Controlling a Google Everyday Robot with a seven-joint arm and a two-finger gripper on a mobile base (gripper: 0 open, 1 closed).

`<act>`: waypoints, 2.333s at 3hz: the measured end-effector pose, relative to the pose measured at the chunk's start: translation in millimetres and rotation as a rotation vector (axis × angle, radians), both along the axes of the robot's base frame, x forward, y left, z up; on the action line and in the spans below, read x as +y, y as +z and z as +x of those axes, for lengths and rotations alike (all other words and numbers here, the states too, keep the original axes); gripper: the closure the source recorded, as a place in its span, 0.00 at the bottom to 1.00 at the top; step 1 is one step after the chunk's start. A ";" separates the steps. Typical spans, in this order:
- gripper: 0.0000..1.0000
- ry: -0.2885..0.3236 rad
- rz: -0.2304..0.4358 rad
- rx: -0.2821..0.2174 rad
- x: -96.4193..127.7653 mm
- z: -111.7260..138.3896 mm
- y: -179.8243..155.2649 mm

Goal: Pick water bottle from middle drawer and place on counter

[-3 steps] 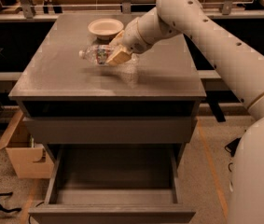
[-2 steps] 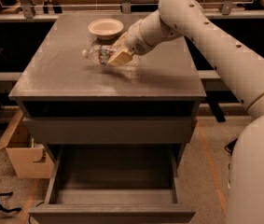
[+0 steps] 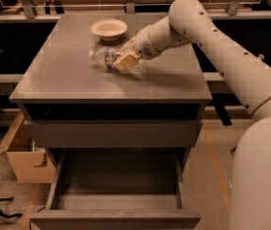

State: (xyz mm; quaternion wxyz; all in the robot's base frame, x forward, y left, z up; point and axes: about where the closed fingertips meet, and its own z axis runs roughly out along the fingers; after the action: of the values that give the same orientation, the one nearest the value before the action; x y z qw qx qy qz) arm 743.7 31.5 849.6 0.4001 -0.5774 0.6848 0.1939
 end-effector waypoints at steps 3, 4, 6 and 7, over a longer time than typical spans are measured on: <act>0.02 0.005 -0.002 0.003 4.0 -1.3 2.7; 0.00 0.007 -0.003 0.004 4.9 -2.0 3.0; 0.00 0.001 0.035 -0.028 -4.0 -12.1 24.6; 0.00 -0.022 0.049 -0.094 -19.3 -24.7 49.7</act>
Offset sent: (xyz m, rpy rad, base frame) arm 0.0000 0.0000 0.0040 0.0000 0.0000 0.0000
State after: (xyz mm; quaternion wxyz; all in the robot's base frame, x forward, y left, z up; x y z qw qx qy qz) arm 719.0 12.2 899.3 0.4478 -0.5684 0.6666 0.1790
